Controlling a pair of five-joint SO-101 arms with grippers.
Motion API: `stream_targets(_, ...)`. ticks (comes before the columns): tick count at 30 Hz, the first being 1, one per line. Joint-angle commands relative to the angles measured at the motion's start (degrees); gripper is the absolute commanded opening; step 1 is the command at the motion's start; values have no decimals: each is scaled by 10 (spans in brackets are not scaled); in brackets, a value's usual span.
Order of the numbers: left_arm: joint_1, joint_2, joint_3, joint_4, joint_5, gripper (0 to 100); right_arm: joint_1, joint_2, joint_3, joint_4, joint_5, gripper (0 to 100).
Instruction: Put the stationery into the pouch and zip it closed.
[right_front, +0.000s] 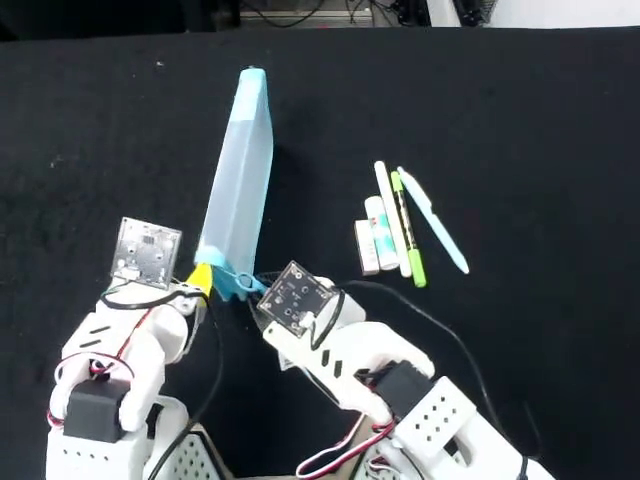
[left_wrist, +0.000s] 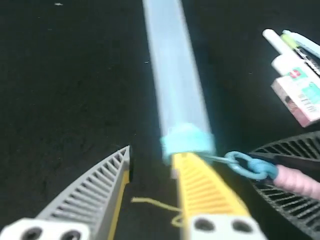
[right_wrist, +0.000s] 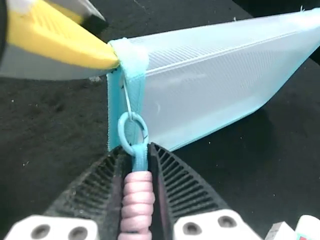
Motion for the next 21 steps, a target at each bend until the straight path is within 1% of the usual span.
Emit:
stream_targets(1, -22, 5, -30, 4, 3, 180, -3, 2, 12, -45, -1, 11)
stream_targets(7, -38, 5, -69, 23, 2, 180, -1, 3, 5, -50, -2, 11)
stream_targets(12, -98, 5, -72, 23, 2, 180, 0, 3, -19, -51, -2, 11)
stream_targets(14, -107, 5, -63, 18, 2, 180, 0, 3, -23, -55, -1, 11)
stream_targets(17, -109, 5, -31, -11, 2, 180, 2, 3, -36, -50, 2, 11)
stream_targets(21, -105, 5, 39, -74, 2, 180, 2, 3, -48, -49, 2, 11)
